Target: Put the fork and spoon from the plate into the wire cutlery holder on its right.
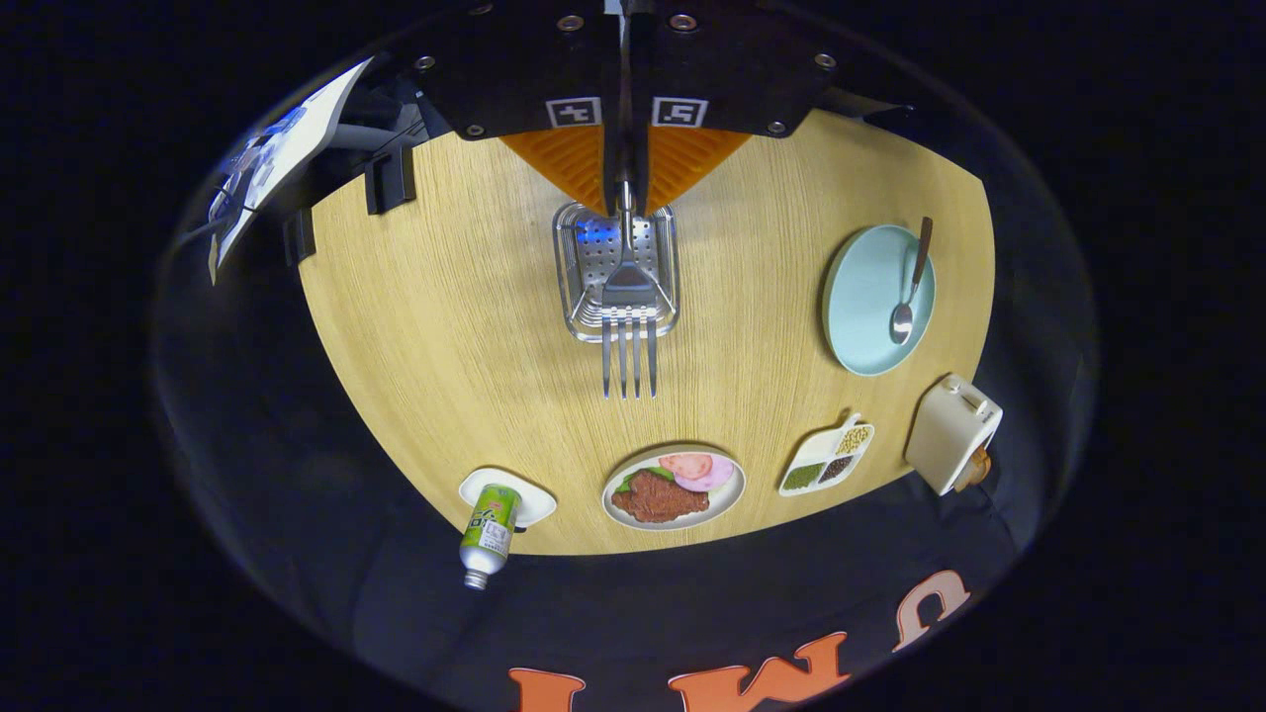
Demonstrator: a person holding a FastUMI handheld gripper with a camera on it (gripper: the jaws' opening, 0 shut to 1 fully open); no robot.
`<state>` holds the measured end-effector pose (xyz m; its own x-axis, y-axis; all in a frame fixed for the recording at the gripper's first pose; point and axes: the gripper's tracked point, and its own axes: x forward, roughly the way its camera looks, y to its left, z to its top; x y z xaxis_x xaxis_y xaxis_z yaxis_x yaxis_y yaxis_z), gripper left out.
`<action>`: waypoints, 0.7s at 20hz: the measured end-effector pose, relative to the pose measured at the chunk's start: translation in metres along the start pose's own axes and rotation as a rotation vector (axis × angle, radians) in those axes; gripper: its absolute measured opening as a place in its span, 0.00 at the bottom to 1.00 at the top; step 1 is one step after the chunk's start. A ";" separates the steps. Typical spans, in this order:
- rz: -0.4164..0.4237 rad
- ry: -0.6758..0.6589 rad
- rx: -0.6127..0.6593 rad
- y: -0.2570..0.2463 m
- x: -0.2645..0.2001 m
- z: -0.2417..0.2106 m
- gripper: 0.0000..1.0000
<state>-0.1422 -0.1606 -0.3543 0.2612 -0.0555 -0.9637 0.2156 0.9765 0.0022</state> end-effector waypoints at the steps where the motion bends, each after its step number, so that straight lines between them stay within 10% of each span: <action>1: -0.004 0.010 -0.002 -0.004 0.004 -0.002 0.04; 14: -0.018 -0.178 -0.029 -0.013 -0.014 0.051 0.17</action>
<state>-0.1004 -0.1831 -0.3268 0.4207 -0.1070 -0.9009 0.1956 0.9804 -0.0251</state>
